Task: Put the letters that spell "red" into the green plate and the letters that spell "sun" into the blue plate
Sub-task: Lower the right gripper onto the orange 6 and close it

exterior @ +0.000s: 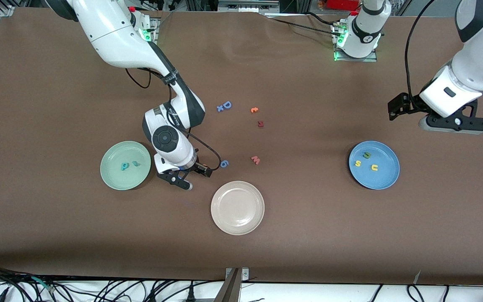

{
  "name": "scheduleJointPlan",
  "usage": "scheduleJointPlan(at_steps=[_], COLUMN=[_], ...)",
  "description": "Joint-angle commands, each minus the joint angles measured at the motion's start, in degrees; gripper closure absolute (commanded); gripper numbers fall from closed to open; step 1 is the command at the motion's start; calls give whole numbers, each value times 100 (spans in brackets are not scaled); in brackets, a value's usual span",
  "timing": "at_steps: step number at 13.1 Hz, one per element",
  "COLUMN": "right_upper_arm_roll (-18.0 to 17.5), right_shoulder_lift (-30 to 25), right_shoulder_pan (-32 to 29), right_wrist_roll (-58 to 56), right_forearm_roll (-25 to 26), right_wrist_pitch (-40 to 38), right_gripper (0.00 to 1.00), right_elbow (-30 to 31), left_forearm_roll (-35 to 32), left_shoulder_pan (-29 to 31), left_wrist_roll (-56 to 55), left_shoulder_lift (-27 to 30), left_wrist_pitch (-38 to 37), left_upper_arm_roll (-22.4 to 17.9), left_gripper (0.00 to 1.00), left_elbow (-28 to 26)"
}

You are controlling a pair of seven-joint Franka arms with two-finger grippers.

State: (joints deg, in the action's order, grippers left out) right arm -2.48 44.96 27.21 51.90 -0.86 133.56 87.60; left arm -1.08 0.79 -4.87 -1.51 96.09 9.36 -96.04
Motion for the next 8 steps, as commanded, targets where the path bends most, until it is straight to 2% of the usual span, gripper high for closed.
scheduleJointPlan(at_steps=[1,3,5,8], right_upper_arm_roll=[19,19,28,28], right_shoulder_lift=[179,215,232,232], right_shoulder_pan=[144,144,188,179], right_wrist_roll=[101,110,110,57], right_forearm_roll=[-90,-90,-81,-72], right_wrist_pitch=[-85,-76,-67,-67], right_gripper=[4,5,13,32], right_elbow=[-208,-208,-208,-208], left_forearm_roll=[362,302,266,266], left_shoulder_pan=[-202,-202,-202,-184], left_wrist_roll=[179,179,197,188], left_shoulder_lift=[476,477,442,389], left_wrist_pitch=[200,156,-281,-319], left_upper_arm_roll=[-277,-277,-251,-233], left_gripper=[0,0,0,0], left_elbow=[-495,-495,-451,-390])
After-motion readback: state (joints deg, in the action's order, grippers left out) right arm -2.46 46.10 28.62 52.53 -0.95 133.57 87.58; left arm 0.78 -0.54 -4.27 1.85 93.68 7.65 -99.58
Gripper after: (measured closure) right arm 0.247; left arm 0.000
